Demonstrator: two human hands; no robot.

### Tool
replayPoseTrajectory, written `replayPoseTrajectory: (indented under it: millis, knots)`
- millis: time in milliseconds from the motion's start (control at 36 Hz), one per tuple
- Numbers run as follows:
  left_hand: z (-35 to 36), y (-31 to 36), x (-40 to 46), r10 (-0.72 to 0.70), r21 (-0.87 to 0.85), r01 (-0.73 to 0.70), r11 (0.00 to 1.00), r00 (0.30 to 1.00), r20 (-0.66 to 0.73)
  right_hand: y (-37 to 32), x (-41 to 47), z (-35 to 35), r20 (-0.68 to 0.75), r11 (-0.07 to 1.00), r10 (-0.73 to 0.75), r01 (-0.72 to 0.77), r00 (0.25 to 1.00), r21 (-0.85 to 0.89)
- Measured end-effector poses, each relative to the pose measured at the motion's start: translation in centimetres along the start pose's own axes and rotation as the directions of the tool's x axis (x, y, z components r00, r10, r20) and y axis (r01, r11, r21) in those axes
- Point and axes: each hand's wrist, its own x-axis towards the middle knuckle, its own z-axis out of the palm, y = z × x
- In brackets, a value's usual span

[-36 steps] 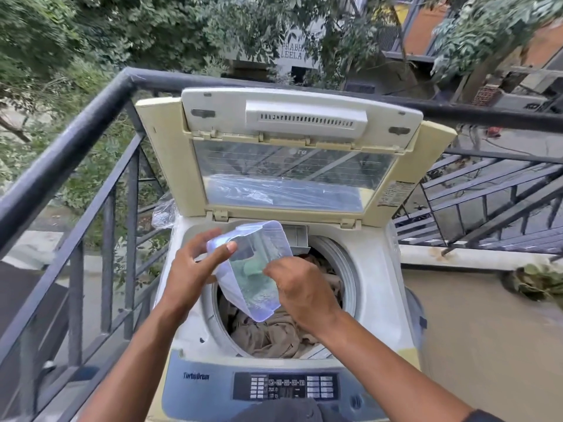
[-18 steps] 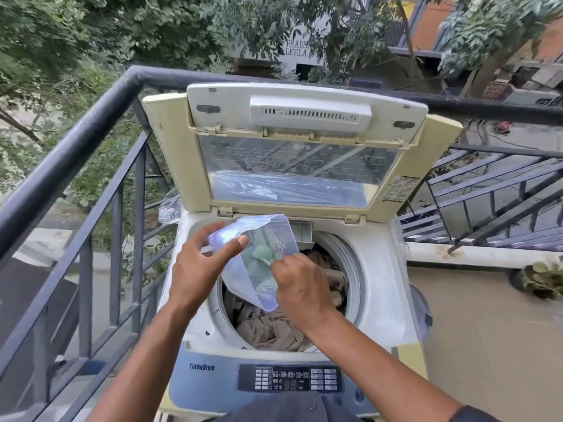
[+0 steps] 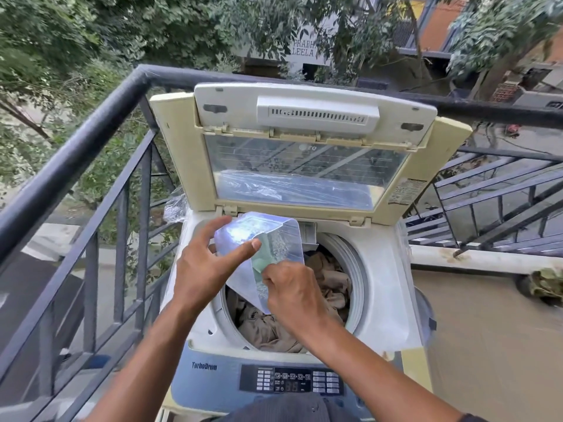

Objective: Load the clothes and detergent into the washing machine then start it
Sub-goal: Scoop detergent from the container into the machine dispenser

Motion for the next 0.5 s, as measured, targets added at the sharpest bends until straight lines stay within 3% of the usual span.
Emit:
replayPoseTrajectory:
  millis: [333, 500]
  knots:
    - [0.21, 0.89, -0.1, 0.012, 0.057, -0.01, 0.998, 1.0, -0.028, -0.61, -0.14, 0.41, -0.06, 0.995, -0.051, 0.056, 0.997, 0.078]
    - [0.25, 0.63, -0.37, 0.024, 0.044, -0.02, 0.999, 0.997, -0.077, -0.3, 0.0, 0.42, -0.068, 0.892, 0.194, -0.147, 0.979, 0.427]
